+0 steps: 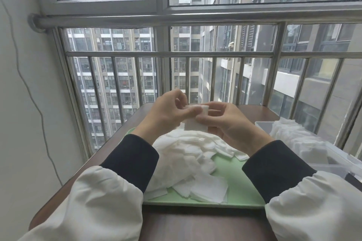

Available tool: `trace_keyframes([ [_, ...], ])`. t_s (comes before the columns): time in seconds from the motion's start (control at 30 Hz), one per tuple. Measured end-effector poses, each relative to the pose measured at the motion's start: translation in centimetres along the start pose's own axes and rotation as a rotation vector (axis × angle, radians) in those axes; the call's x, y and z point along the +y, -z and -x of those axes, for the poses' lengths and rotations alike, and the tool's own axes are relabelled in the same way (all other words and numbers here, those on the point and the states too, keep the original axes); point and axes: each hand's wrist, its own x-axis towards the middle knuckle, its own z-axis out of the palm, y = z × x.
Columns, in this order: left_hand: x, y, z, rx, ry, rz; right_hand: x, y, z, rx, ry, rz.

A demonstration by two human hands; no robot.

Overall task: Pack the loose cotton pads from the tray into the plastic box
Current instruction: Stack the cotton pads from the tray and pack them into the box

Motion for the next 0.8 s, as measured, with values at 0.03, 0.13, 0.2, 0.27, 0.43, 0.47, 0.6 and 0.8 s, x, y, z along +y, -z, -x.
trace_keyframes([
  [0.03,0.0,0.2,-0.1,-0.001,0.024,-0.005,0.1,0.2,0.0,0.012,0.002,-0.008],
  [0.13,0.0,2.1,-0.1,-0.076,0.097,-0.115,0.3,0.1,-0.4,0.079,-0.004,0.018],
  [0.2,-0.2,3.4,0.3,-0.155,0.137,-0.282,0.3,0.1,-0.5,0.114,-0.009,0.062],
  [0.27,-0.3,4.1,0.9,-0.258,0.197,-0.442,0.4,0.0,-0.4,0.119,-0.018,0.083],
  [0.43,-0.6,3.4,2.2,-0.388,0.303,-0.608,0.4,-0.8,0.0,0.058,-0.041,0.147],
  [0.47,-0.6,3.4,2.4,-0.396,0.315,-0.611,0.4,-0.9,0.1,0.050,-0.043,0.158],
  [0.6,-0.6,3.1,2.8,-0.426,0.347,-0.623,0.3,-0.8,0.0,0.051,-0.045,0.180],
  [0.8,-1.2,3.1,2.6,-0.357,0.343,-0.588,0.4,-0.6,-0.1,0.047,-0.048,0.181],
])
